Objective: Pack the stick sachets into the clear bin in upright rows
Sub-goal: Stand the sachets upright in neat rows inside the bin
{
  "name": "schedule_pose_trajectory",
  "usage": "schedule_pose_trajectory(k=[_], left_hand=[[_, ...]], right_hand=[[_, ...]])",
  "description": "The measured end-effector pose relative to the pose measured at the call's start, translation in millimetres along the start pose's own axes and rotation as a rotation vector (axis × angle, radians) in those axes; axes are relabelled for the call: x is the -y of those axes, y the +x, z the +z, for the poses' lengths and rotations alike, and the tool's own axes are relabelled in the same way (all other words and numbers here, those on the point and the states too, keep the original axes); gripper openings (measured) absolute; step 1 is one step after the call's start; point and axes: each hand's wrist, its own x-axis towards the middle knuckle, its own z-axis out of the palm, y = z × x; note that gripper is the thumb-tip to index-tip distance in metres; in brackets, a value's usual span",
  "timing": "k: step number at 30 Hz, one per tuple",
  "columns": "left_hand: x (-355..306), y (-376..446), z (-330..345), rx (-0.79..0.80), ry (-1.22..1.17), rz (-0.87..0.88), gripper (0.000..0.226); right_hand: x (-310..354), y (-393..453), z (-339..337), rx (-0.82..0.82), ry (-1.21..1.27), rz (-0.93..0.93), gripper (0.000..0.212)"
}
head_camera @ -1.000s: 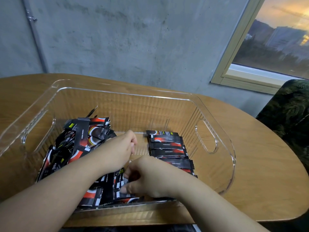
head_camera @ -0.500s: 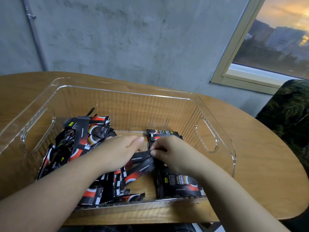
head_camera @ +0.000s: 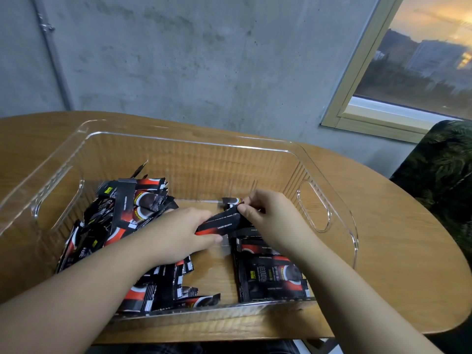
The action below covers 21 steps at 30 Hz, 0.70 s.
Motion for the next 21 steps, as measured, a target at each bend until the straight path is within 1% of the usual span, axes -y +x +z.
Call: schedule_pose_trajectory(k=[2,5,8,10,11,13,14,16,18,21], left_hand=[[1.6,1.1,1.0,-0.004,0.019,-0.001,0.028],[2.6,1.9,1.4,-0.007,0.003,-0.013,0.029],[1.8,1.2,0.9,-0.016,0.003,-0.01,0.027],[0.9,0.5,0.9,-0.025,0.01,-0.001,0.023],[0.5,-0.2,0.7,-0.029,0.003,0.006,0.019],[0.6,-0.9,0.6,-0.037,-0.024,0.027,0.008],[0.7,-1.1,0.6,-0.045,-0.04,0.039,0.007],[0.3,-1.3,0.6,-0.057,-0.068,0.058,0.012],[0.2,-0.3,0.6,-0.075,-0.096,0.061,0.011],[1.0,0.5,1.1,-0.111,-0.13,0.049,0.011]], right_hand=[[0.7,-1.3,-2.3,-0.006,-0.047,-0.021,0.013],[1.2,-3.6,-3.4,0.025,-0.136,-0.015,0.027],[3.2,-4.2,-3.6,0.019,-0.192,-0.034,0.026],[2.5,-3.5,-4.7,0.011,-0.199,-0.02,0.03],[1.0,-2.6,-4.8,-0.004,-0.179,-0.006,0.028],[-1.3,-1.4,-4.7,-0.076,-0.108,0.009,0.016],[-1.9,-1.2,-4.6,-0.119,-0.076,0.01,0.011],[-3.2,-0.7,-4.1,-0.184,-0.029,-0.004,0.012],[-3.3,0.2,-4.6,-0.232,0.009,-0.015,0.014],[-4.0,1.7,-5.0,-0.259,0.025,-0.018,0.009]])
